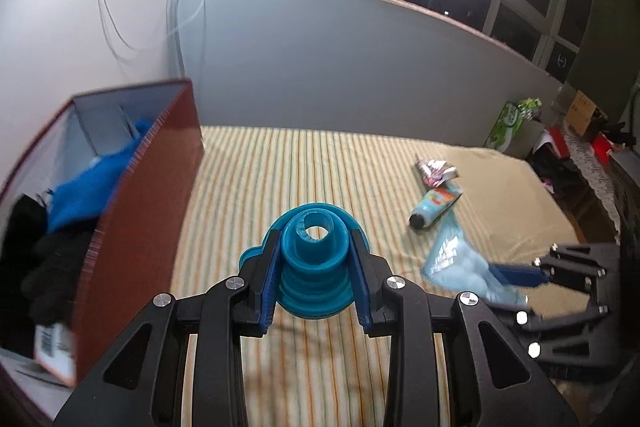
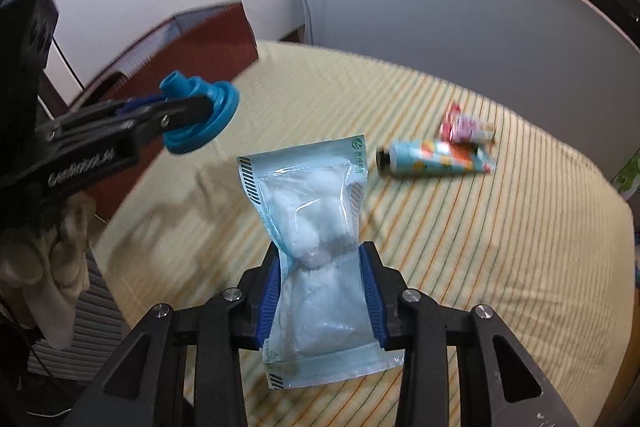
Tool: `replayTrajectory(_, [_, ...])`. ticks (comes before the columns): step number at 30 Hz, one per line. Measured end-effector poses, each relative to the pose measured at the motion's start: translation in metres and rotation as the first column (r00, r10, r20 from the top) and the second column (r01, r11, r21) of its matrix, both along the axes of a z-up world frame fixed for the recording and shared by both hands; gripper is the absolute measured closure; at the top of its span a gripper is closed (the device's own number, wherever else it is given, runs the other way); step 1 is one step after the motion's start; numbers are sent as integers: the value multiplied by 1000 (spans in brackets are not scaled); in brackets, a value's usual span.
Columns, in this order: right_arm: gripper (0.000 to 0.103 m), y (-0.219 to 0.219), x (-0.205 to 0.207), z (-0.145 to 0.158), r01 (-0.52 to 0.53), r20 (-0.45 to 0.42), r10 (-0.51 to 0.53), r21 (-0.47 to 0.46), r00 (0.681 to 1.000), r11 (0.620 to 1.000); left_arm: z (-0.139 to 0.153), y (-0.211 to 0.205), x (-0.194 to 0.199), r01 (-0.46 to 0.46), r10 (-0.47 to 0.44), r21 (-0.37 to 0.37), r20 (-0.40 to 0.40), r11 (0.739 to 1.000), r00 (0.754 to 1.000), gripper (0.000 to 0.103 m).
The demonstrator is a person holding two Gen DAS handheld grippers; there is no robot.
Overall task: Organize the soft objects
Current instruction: 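Carry the funnel and cotton packet into the shoebox with both tools and release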
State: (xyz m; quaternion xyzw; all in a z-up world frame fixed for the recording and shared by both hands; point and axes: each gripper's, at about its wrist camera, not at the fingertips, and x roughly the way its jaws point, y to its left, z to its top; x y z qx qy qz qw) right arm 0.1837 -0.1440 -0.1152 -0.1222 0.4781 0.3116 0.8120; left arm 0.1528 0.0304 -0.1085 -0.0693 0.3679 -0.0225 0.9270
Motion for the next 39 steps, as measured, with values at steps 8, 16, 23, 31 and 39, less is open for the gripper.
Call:
replayTrajectory(8, [69,34,16,63,-44,77,37,87,996,995,50,43,-34,-31,31,-3,72,1000,997,73])
replayTrajectory(16, [69,105,40,103,-125,80,113,170,990,977,71,97,-59,-126,121,36,111,991,986,73])
replayTrajectory(23, [69,178,56,118,-185,63,175,200,982,962,70,130,-71,-174,169,40,106,984,980,73])
replayTrajectory(31, [69,257,77,103,-235,31,233,179,972,955,60,147,-78,-185,183,22,82,982,980,73])
replayTrajectory(39, [69,310,94,69,-254,-31,260,128,965,959,50,153,-74,-174,174,1,58,985,983,73])
